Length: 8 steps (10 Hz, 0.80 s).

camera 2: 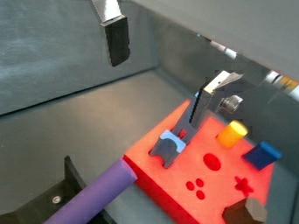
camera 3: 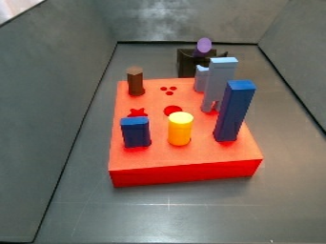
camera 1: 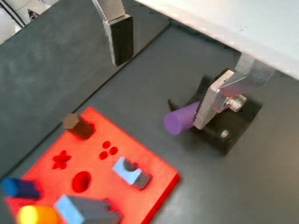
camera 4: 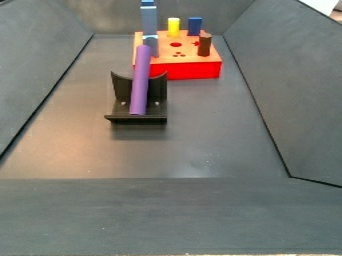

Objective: Pick up the round object. Move up. Place the round object on the fixture. Regrasp the round object. Move to above the board. Insert the round object.
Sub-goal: Regrasp the round object.

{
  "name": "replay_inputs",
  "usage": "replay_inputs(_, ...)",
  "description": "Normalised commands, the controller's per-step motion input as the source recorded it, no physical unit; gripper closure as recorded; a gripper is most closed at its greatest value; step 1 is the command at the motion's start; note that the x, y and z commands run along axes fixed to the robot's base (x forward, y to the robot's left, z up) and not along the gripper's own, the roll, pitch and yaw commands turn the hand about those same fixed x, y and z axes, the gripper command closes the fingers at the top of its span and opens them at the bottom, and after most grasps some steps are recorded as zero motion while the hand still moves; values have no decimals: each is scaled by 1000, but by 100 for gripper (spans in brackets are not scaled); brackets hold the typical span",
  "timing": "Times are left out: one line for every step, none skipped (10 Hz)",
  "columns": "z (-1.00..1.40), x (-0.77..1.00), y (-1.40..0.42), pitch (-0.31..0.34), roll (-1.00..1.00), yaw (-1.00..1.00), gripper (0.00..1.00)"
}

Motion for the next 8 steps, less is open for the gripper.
replay_inputs(44, -38, -33, -4, 1000, 16, 0)
replay_inputs(33, -31, -30, -7, 1000, 16, 0)
replay_inputs(9, -12, -46, -13, 1000, 18, 0)
replay_inputs(9, -6, -28, -16, 1000, 19, 0)
replay_inputs(11, -1, -21, -17, 1000, 20, 0)
replay_inputs(9, -3, -20, -15, 1000, 20, 0)
replay_inputs(6, 0, -19, -9, 1000, 21, 0)
replay_inputs(6, 8, -17, -3, 1000, 23, 0)
